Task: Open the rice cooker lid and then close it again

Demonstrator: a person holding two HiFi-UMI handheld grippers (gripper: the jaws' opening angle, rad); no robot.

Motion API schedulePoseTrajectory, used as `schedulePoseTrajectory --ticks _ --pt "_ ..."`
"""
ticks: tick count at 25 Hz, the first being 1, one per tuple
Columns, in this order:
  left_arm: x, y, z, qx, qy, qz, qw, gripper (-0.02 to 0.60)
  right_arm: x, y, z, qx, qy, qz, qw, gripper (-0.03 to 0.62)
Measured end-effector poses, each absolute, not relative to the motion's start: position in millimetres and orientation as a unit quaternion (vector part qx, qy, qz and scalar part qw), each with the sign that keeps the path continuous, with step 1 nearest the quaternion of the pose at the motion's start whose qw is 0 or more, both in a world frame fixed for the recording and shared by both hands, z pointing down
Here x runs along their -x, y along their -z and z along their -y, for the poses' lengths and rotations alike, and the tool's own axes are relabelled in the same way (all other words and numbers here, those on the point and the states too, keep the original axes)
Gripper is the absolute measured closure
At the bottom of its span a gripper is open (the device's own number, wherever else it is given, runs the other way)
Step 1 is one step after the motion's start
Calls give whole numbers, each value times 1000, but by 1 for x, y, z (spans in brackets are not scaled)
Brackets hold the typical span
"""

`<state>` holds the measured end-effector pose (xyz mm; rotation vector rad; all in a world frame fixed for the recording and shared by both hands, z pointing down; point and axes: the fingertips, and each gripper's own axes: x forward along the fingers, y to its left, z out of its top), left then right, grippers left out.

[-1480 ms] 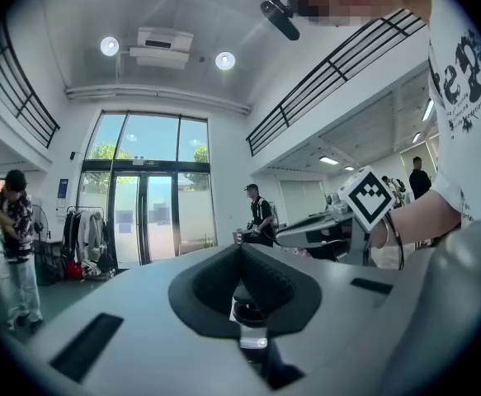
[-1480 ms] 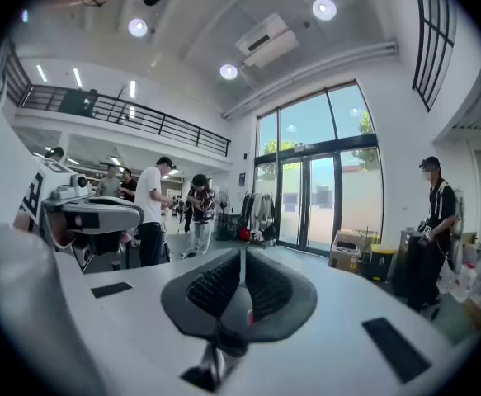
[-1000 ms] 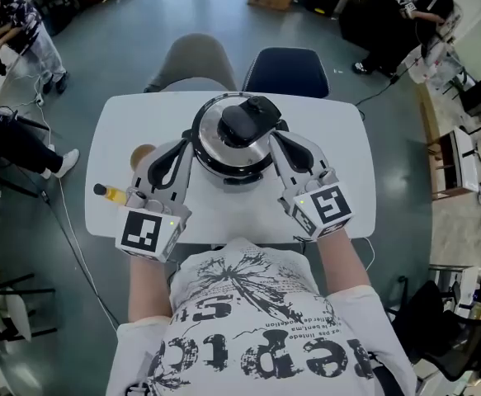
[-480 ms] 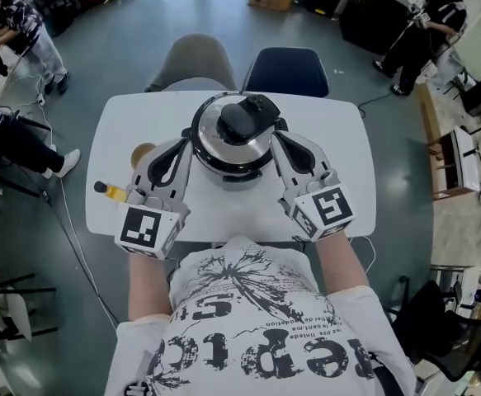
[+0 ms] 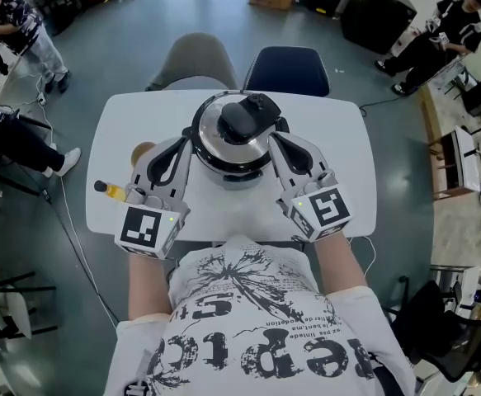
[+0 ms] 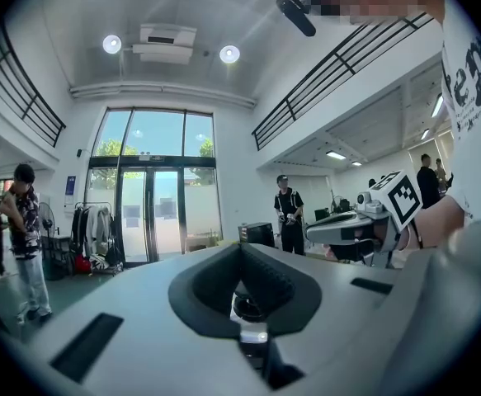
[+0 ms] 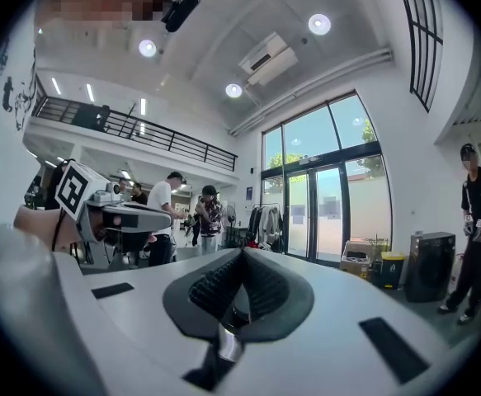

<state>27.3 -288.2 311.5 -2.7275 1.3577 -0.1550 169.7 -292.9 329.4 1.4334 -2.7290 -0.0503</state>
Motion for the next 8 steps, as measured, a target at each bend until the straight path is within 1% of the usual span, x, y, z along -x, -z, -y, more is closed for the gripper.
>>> schedulePoseTrajectory --ticks 8 --pt "-28 -315 294 896 51 -440 43 568 -166 -332 298 -465 14 885 27 582"
